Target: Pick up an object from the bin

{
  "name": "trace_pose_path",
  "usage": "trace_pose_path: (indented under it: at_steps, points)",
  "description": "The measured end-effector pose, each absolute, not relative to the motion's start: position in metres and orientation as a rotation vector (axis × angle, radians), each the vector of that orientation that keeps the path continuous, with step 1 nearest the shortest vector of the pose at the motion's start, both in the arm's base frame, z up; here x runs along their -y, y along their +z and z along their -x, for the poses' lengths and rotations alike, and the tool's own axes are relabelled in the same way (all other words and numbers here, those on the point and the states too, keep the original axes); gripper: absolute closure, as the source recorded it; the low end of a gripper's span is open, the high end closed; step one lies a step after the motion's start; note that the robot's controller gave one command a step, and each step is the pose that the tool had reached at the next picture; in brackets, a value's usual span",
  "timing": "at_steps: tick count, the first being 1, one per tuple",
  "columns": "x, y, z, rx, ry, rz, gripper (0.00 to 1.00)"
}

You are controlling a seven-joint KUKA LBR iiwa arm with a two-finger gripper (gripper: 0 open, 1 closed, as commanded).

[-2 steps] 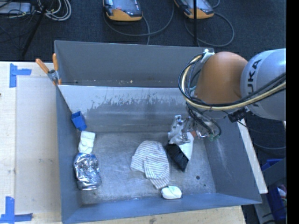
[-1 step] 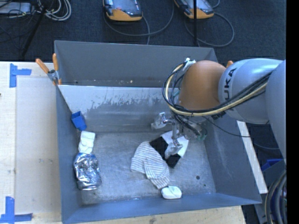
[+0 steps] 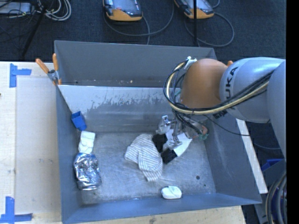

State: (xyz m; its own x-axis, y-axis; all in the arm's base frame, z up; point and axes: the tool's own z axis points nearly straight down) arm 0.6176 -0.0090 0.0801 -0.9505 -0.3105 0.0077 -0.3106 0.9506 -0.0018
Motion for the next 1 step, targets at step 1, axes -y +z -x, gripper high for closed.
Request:
trace_pose_path:
  at_steps: [1]
  points:
    - [0.0091, 0.0802, -0.6179, 3.097, 0.005, -0.492, 1.00]
